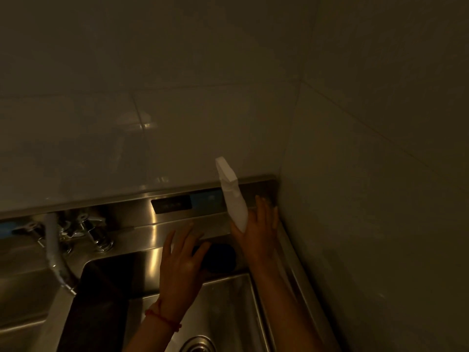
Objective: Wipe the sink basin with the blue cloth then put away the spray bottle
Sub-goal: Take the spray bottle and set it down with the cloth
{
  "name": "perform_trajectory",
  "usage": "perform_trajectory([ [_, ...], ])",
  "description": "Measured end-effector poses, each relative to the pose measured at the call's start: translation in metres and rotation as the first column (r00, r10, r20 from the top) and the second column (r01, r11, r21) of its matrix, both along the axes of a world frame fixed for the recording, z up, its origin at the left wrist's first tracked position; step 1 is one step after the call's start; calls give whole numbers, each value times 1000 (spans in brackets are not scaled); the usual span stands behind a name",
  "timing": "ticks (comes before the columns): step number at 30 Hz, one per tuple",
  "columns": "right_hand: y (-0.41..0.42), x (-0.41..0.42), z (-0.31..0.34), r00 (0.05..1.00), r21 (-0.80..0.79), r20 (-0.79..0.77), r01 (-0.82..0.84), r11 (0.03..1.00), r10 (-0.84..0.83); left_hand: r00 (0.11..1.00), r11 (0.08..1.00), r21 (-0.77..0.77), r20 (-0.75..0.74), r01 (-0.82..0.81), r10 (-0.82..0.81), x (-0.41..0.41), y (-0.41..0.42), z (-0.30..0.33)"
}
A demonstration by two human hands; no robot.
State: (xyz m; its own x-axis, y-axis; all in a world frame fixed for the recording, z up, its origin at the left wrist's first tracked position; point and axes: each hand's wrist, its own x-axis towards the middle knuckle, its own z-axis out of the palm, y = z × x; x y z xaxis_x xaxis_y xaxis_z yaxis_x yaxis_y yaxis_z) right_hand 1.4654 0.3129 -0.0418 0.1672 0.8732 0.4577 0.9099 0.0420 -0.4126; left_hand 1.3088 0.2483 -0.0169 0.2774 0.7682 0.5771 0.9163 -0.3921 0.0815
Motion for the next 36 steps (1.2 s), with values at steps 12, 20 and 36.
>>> perform_trajectory([
  [12, -61, -39, 25, 997, 123, 78, -9, 992, 0, 1000, 998, 67, 24, -3, 1, -36, -54, 14],
  [20, -117, -74, 39, 989, 165, 141, 12, 986, -36, 998, 996, 86, 47, 28, -32, -77, -101, 19],
  [36, -217, -135, 83, 986, 283, 164, -49, 958, 2, 998, 991, 132, 58, -21, 14, -139, -200, 63],
])
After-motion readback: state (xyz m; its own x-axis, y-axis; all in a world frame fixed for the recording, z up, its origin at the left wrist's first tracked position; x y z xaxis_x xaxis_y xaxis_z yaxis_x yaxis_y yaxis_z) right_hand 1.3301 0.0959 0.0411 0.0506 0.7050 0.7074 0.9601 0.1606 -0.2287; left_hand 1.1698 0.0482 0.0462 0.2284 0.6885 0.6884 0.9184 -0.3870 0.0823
